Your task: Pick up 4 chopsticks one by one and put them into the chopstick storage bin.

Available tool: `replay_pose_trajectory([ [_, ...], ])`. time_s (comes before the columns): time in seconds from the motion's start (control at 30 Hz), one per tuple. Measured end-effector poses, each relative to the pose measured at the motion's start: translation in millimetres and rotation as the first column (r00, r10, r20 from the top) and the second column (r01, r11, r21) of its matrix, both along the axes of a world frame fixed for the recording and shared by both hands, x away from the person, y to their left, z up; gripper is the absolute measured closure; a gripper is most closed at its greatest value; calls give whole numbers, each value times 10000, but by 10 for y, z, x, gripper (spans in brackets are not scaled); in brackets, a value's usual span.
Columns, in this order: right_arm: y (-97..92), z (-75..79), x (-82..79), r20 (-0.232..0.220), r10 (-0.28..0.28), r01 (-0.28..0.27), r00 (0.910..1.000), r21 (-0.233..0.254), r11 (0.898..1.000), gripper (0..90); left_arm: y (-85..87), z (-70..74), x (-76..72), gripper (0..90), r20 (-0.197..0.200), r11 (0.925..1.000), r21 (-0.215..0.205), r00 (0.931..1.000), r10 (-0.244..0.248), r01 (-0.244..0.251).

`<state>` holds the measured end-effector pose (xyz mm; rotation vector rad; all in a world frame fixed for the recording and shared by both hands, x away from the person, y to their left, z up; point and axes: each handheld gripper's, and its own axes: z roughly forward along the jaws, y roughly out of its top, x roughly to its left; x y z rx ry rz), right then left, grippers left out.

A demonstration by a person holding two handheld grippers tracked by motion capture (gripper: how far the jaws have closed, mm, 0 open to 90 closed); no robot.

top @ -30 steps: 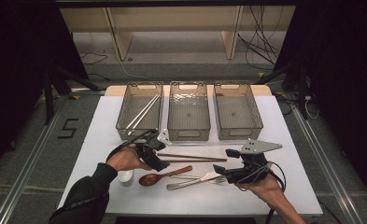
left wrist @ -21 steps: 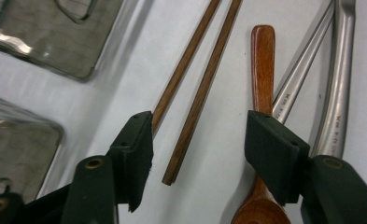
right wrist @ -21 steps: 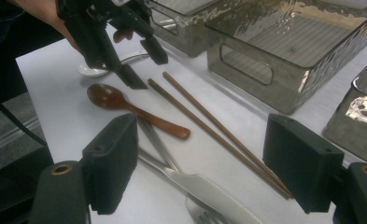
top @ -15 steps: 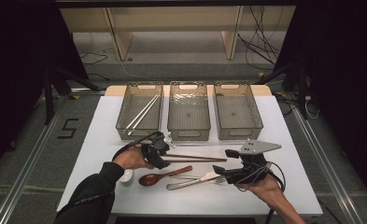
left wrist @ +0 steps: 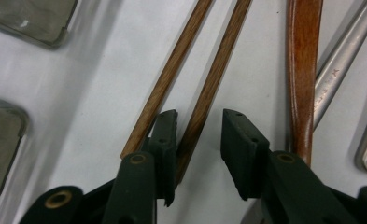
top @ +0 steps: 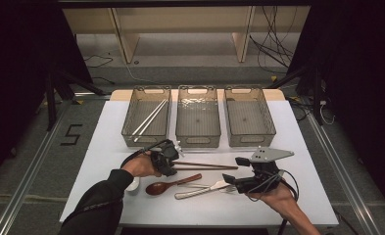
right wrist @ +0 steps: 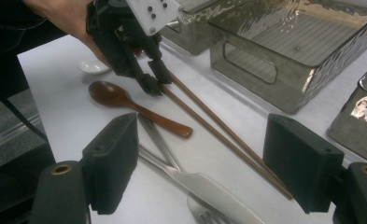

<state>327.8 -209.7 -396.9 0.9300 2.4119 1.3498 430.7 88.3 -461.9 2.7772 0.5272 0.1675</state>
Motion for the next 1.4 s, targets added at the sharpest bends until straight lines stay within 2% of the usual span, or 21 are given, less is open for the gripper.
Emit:
replay_pose_trajectory([
  [0.13,7,3,-6,-9,51,-51,10000,-37,10000,275,-21,2,0,699,-129,9999,114,9999,22,-21],
  [0.3,10,-1,-9,-40,50,-50,10000,-121,9999,277,-17,-2,6,743,-302,10000,18,9995,-82,83],
  [0.37,11,0,-9,-9,55,-55,10000,-123,9999,278,-20,6,5,750,-261,9993,181,9992,-315,320],
  [0.53,11,6,-11,-13,58,-58,10000,-87,9999,278,-33,4,-15,803,-234,9974,221,9974,-685,690],
  [0.6,9,8,-11,-3,50,-50,10000,-89,9999,278,-27,4,-12,818,-309,9969,189,9967,-756,762],
  [0.87,9,12,-12,2,23,-23,10000,-95,10000,280,-36,4,-20,834,-208,9951,222,9952,-958,962],
  [1.13,6,17,-13,11,-2,2,10000,-72,10000,280,-43,23,-39,838,-43,9963,257,9966,-822,823],
  [1.27,5,17,-13,13,-3,3,10000,-66,10000,280,-35,91,-43,838,-141,9980,-2,9979,-634,634],
  [1.4,3,18,-13,-5,-1,1,10000,-30,10000,280,-40,153,-60,838,-287,9980,-73,9976,-624,622],
])
